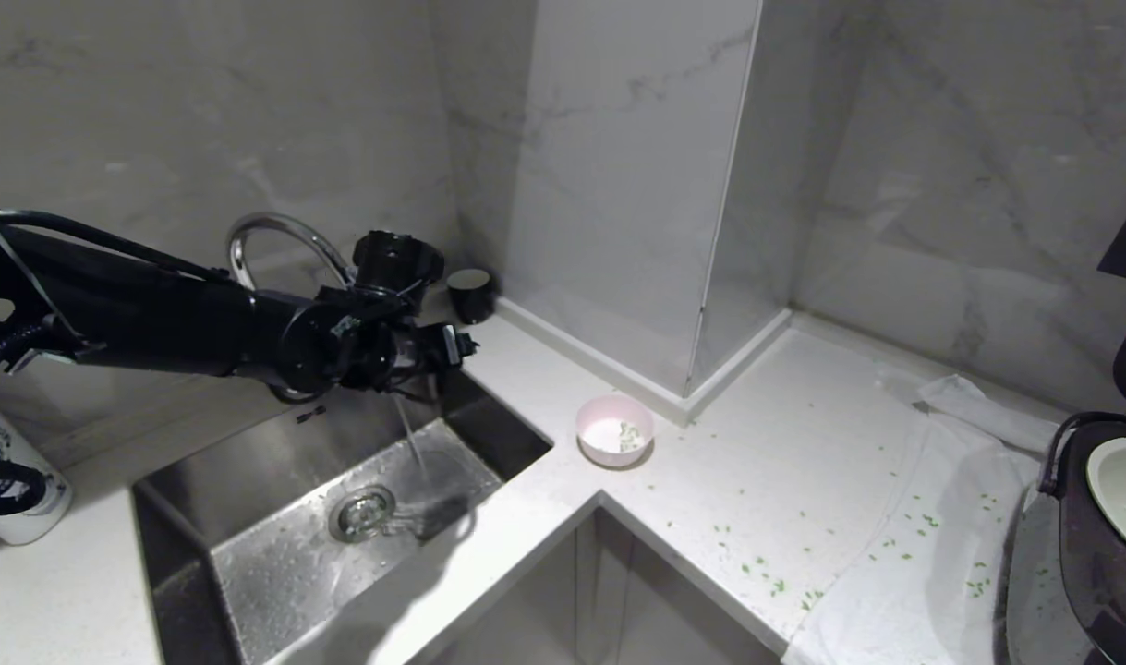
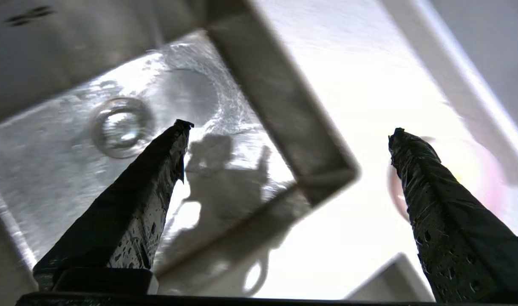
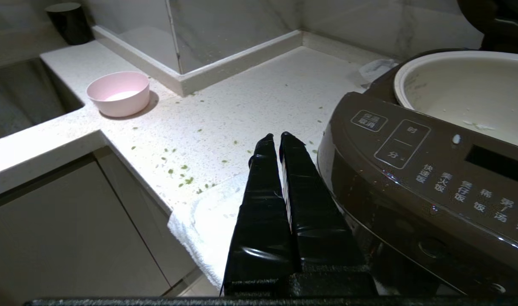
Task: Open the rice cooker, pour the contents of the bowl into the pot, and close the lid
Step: Pick up the bowl on the table
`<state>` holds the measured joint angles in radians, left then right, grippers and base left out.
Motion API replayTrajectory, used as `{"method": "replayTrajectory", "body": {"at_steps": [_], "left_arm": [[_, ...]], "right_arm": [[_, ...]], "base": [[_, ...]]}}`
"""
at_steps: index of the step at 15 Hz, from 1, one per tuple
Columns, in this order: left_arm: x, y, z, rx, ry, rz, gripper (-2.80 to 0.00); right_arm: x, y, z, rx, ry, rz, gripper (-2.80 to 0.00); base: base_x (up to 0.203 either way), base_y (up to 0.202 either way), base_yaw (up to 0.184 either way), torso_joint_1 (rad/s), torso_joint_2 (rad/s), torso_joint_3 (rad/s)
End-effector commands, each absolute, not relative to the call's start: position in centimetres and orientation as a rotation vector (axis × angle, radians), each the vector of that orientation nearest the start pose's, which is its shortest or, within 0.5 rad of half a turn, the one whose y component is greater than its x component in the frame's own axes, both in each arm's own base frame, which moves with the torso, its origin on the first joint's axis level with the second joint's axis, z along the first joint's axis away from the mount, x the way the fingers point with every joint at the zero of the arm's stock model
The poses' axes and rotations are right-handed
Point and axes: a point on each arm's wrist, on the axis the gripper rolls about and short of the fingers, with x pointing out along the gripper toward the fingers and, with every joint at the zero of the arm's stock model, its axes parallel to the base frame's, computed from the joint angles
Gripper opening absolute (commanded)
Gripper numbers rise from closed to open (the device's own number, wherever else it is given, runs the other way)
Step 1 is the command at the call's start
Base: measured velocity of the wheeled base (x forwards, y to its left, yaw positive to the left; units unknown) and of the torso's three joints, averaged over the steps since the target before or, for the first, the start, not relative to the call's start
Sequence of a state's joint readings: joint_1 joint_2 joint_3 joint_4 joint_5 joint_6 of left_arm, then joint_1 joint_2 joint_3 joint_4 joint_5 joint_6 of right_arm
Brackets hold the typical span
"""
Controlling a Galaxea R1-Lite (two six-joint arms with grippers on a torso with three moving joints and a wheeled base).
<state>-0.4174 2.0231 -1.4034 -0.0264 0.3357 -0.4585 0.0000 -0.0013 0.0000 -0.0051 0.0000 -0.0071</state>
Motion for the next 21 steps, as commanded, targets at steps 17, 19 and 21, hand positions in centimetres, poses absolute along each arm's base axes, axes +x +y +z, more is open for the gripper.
{"method": "replayTrajectory", "body": {"at_steps": [17,19,21], "left_arm": [[40.3,-31.2,5.9,-0.109,0.755,-0.215,0.00],[40.4,-31.2,5.3,-0.104,0.765,-0.210,0.00],[40.5,-31.3,4.6,-0.097,0.776,-0.208,0.00]], "right_arm": [[-2.3,0.0,7.6,-0.008,-0.006,0.000,-2.80],[-2.3,0.0,7.6,-0.008,-0.005,0.000,-2.80],[-2.3,0.0,7.6,-0.008,-0.006,0.000,-2.80]], "base": [[0.000,0.000,0.000,0.000,0.00,0.000],[0.000,0.000,0.000,0.000,0.00,0.000],[0.000,0.000,0.000,0.000,0.00,0.000]]}}
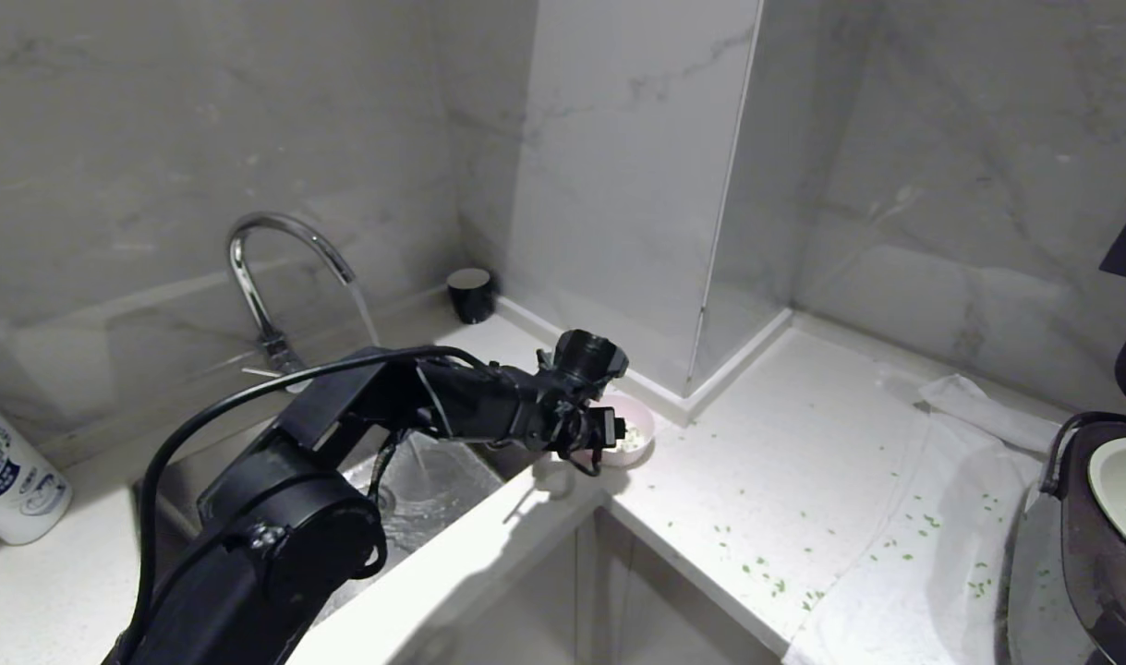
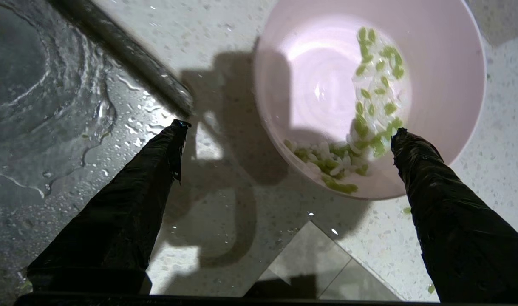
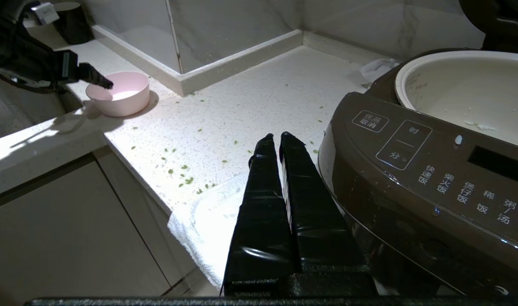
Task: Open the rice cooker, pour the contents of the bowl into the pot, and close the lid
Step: Pick up the bowl on the table
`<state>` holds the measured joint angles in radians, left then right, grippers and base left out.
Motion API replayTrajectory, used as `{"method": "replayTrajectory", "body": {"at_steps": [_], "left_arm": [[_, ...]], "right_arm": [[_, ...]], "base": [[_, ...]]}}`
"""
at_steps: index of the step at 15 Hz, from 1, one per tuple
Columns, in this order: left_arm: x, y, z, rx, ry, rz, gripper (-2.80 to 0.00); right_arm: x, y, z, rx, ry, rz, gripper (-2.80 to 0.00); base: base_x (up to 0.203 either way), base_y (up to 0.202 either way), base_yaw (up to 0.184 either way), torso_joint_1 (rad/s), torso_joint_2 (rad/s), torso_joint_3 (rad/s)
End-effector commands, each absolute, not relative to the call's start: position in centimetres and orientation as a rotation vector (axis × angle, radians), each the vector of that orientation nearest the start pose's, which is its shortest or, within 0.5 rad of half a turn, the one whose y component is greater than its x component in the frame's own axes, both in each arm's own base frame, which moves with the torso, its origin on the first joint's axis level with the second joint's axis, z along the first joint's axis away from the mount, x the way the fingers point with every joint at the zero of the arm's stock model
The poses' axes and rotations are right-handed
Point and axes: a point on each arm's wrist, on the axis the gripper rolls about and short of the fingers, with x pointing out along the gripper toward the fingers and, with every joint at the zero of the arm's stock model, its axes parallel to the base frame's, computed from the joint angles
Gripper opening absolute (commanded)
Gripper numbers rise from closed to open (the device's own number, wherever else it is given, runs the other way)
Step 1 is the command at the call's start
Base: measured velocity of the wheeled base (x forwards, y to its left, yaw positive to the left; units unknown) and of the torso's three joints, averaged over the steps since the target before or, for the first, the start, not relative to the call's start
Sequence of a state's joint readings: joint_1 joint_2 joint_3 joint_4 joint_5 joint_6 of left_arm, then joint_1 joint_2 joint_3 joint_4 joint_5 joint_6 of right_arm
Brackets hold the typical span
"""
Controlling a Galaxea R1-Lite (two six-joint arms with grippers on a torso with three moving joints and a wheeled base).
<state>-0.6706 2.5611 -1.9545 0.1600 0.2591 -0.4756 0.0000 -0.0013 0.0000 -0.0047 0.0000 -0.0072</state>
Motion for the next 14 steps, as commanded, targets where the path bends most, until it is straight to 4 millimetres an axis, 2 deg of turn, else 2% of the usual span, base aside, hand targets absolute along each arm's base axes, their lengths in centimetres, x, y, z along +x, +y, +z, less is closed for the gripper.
{"method": "replayTrajectory", "body": {"at_steps": [1,7,11,12,14], "left_arm": [[40.5,-31.3,4.5,-0.101,0.779,-0.205,0.00],[40.9,-31.0,3.0,-0.106,0.800,-0.173,0.00],[41.3,-30.4,2.9,-0.103,0.798,-0.157,0.00],[41.4,-30.3,2.9,-0.104,0.798,-0.155,-2.80],[41.5,-30.2,3.2,-0.109,0.795,-0.154,-2.80]], "right_arm": [[-2.3,0.0,7.6,-0.008,-0.005,0.001,-2.80],[-2.3,0.0,7.5,-0.008,-0.005,0.000,-2.80],[-2.3,0.0,7.6,-0.008,-0.006,0.000,-2.80],[-2.3,0.0,7.6,-0.008,-0.005,0.000,-2.80],[-2.3,0.0,7.6,-0.008,-0.007,0.000,-2.80]], "base": [[0.000,0.000,0.000,0.000,0.00,0.000],[0.000,0.000,0.000,0.000,0.00,0.000],[0.000,0.000,0.000,0.000,0.00,0.000],[0.000,0.000,0.000,0.000,0.00,0.000],[0.000,0.000,0.000,0.000,0.00,0.000]]}}
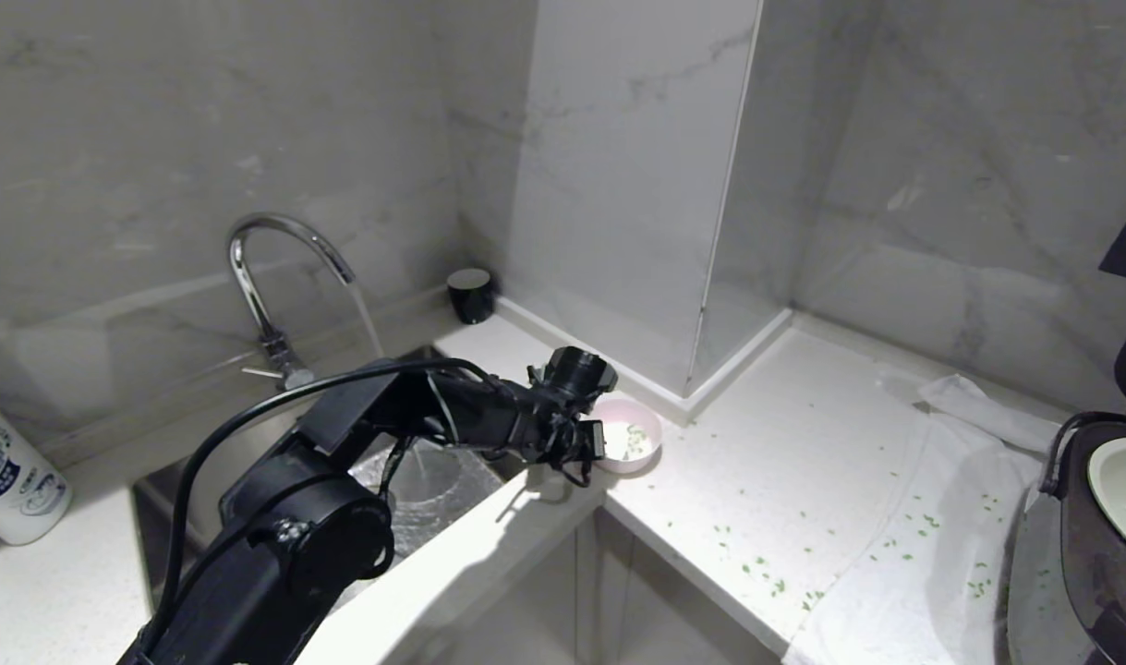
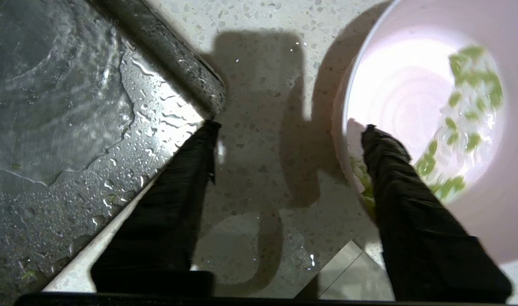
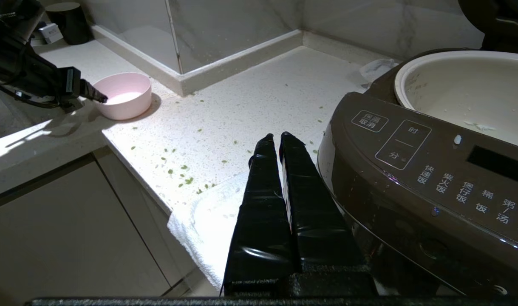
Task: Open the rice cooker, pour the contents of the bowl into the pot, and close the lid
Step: Pick up the bowl on the table
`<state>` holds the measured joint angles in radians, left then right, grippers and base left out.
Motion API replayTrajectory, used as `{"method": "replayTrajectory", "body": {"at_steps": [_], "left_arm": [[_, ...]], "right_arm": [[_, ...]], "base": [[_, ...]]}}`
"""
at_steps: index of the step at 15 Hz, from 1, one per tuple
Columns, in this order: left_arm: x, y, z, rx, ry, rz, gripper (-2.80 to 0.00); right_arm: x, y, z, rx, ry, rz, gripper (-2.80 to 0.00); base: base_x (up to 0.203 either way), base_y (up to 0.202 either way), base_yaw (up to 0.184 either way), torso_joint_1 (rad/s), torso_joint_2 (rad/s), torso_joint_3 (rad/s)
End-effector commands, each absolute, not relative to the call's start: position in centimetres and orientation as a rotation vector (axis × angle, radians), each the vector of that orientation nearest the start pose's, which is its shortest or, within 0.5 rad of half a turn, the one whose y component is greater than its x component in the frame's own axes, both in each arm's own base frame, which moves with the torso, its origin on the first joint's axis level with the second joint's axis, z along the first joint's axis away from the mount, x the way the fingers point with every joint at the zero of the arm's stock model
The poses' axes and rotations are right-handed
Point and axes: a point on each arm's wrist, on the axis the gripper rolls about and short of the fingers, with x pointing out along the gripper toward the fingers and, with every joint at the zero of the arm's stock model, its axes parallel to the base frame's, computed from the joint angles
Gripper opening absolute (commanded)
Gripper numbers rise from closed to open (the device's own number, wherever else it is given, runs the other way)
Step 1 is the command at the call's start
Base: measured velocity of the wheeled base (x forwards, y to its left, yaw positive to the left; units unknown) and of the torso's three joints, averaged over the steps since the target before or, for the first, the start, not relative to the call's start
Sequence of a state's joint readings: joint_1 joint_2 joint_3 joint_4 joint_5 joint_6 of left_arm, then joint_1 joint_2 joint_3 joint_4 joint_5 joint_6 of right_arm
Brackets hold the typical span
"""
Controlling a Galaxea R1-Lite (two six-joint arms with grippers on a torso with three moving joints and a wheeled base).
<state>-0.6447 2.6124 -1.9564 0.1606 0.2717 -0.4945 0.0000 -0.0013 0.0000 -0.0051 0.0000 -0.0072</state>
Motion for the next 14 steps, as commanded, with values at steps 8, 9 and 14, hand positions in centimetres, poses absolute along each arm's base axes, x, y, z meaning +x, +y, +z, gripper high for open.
{"method": "replayTrajectory", "body": {"at_steps": [8,9,14], "left_arm": [[41.8,-29.6,3.6,-0.120,0.790,-0.144,-2.80],[41.8,-29.6,3.6,-0.121,0.791,-0.142,-2.80],[41.2,-27.9,5.2,-0.121,0.866,-0.122,-2.80]], "right_arm": [[-2.3,0.0,7.5,-0.008,-0.005,0.000,-2.80],[-2.3,0.0,7.5,-0.008,-0.005,0.001,-2.80],[-2.3,0.0,7.5,-0.008,-0.005,0.000,-2.80]], "base": [[0.000,0.000,0.000,0.000,0.00,0.000],[0.000,0.000,0.000,0.000,0.00,0.000],[0.000,0.000,0.000,0.000,0.00,0.000]]}}
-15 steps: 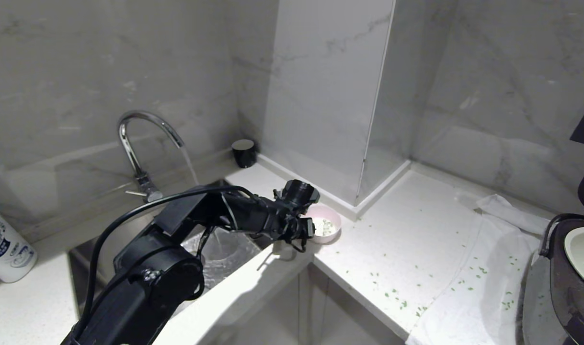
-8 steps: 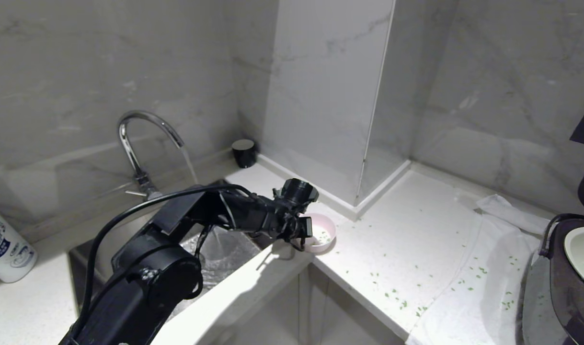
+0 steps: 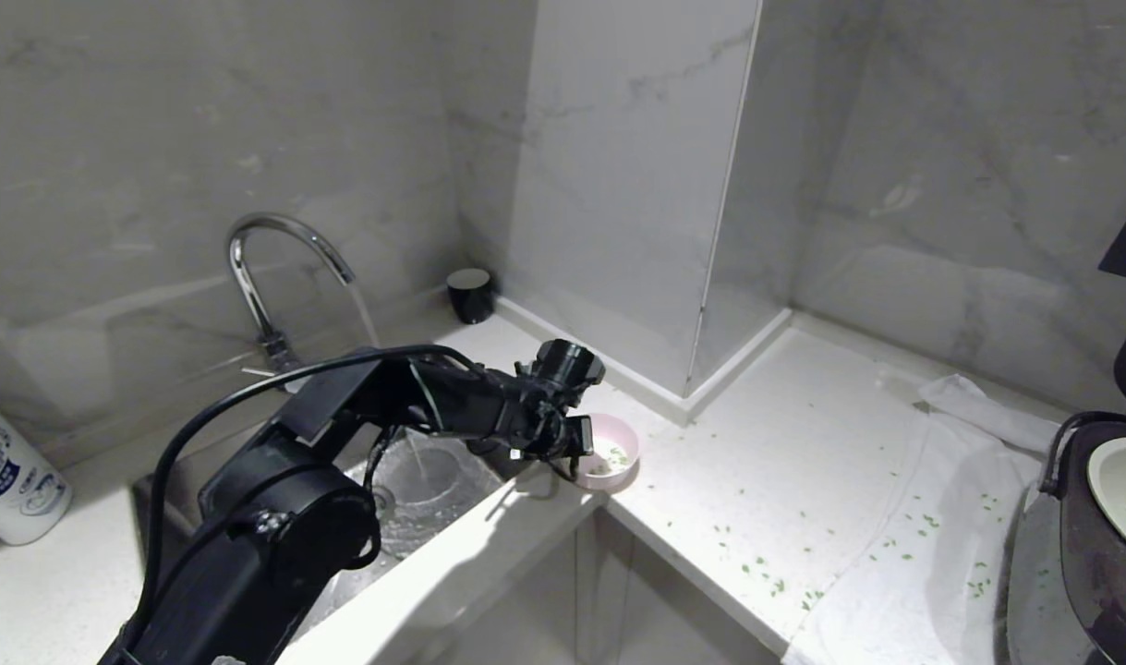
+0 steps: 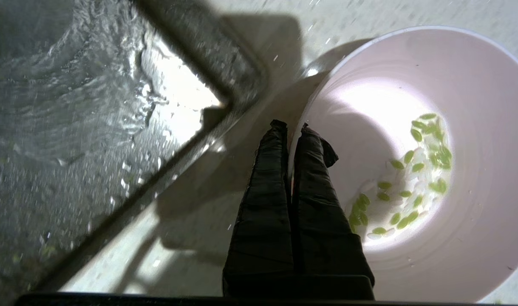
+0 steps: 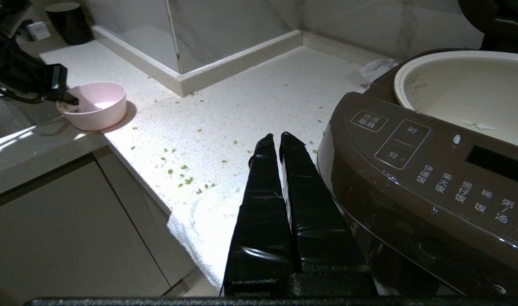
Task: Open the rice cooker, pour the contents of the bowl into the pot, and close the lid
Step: Pick up the bowl on the table, then fill a bowl with water from the tap
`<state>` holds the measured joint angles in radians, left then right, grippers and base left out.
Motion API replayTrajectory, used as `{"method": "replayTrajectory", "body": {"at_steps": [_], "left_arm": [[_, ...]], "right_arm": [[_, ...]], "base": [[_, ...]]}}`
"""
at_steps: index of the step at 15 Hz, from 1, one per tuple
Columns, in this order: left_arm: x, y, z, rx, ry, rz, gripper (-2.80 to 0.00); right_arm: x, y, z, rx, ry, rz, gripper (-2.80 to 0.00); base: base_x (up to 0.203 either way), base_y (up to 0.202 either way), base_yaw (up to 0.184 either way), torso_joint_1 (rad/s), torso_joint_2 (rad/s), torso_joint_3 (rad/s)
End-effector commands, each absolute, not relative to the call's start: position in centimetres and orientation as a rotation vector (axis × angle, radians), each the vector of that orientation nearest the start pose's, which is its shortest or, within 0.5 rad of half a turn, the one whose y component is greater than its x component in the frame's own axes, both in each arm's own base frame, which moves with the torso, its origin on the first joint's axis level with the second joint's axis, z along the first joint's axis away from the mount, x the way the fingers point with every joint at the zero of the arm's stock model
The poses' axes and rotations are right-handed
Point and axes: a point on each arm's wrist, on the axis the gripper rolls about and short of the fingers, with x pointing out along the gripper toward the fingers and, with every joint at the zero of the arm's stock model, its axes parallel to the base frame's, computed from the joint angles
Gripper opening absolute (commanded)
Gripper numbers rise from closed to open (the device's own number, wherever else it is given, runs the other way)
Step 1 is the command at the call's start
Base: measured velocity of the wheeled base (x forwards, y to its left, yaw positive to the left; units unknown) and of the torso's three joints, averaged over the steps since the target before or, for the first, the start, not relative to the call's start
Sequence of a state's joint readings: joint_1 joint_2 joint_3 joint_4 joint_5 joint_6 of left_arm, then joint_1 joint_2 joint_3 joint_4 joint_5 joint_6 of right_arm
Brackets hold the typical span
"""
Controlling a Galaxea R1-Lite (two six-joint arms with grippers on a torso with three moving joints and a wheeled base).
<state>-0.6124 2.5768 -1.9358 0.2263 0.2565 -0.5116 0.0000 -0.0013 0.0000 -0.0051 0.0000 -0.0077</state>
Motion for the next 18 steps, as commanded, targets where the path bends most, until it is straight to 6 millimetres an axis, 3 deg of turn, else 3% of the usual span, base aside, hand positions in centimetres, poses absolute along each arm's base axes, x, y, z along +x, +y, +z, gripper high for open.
{"method": "replayTrajectory", "body": {"at_steps": [1,3,10,14,18], "left_arm": [[40.9,-27.4,6.2,-0.150,0.898,-0.146,-2.80],[40.9,-25.7,7.8,-0.218,0.932,-0.164,-2.80],[41.4,-18.6,9.2,-0.313,0.950,-0.012,-2.80],[42.8,-12.7,9.6,-0.382,0.921,0.119,-2.80],[45.4,-6.4,9.8,-0.454,0.820,0.237,-2.80]], "right_arm": [[-2.3,0.0,7.6,-0.008,-0.005,0.001,-2.80],[-2.3,0.0,7.6,-0.008,-0.006,0.000,-2.80],[-2.3,0.0,7.5,-0.008,-0.005,0.001,-2.80],[-2.3,0.0,7.6,-0.008,-0.005,0.000,-2.80],[-2.3,0.0,7.6,-0.008,-0.006,0.000,-2.80]], "base": [[0.000,0.000,0.000,0.000,0.00,0.000],[0.000,0.000,0.000,0.000,0.00,0.000],[0.000,0.000,0.000,0.000,0.00,0.000],[0.000,0.000,0.000,0.000,0.00,0.000],[0.000,0.000,0.000,0.000,0.00,0.000]]}}
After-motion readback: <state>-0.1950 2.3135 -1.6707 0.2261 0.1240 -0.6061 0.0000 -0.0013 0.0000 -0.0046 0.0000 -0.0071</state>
